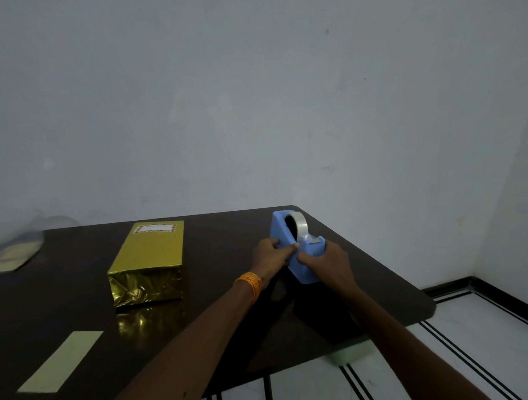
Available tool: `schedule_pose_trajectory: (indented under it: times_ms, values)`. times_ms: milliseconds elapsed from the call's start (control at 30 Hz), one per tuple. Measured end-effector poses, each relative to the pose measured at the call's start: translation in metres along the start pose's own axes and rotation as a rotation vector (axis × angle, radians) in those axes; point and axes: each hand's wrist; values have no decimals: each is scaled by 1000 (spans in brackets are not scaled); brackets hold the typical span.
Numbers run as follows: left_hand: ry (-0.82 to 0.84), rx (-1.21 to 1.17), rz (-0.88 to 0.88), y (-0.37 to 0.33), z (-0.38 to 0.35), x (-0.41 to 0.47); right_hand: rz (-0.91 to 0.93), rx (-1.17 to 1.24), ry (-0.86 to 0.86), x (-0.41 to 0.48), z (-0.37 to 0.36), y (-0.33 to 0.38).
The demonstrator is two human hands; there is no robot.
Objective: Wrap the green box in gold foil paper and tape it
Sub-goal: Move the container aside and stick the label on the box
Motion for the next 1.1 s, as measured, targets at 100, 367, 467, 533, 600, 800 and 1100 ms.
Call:
schedule_pose_trajectory:
  times_ms: [100,367,467,533,600,800,1100]
  values:
    - [3,12,-8,-5,-18,17,1,9,-20,9,15,-15]
    - [15,42,-28,-11,-53,52,-44,26,-13,21,46,-34]
    - [31,50,-34,-12,-58,58,-64,11,-35,24,48,-40]
    - [54,38,-30,-13,-58,57,-74,15,-39,25,48,-41]
    - [87,42,-13,-11,-56,52,-91,23,-28,25,47,-41]
    - [62,199,-75,-10,-37,26,-113,-112,-251,9,30,-39]
    - [-141,277,-202,-49,75,-60,199,-142,-259,-6,-34,58]
Point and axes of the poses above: each hand's wrist, its own x-axis towards the middle knuckle, its own z-axis out of the back of the hand, y = z × x, and after that the axes turned 15 degrees about y, right-handed
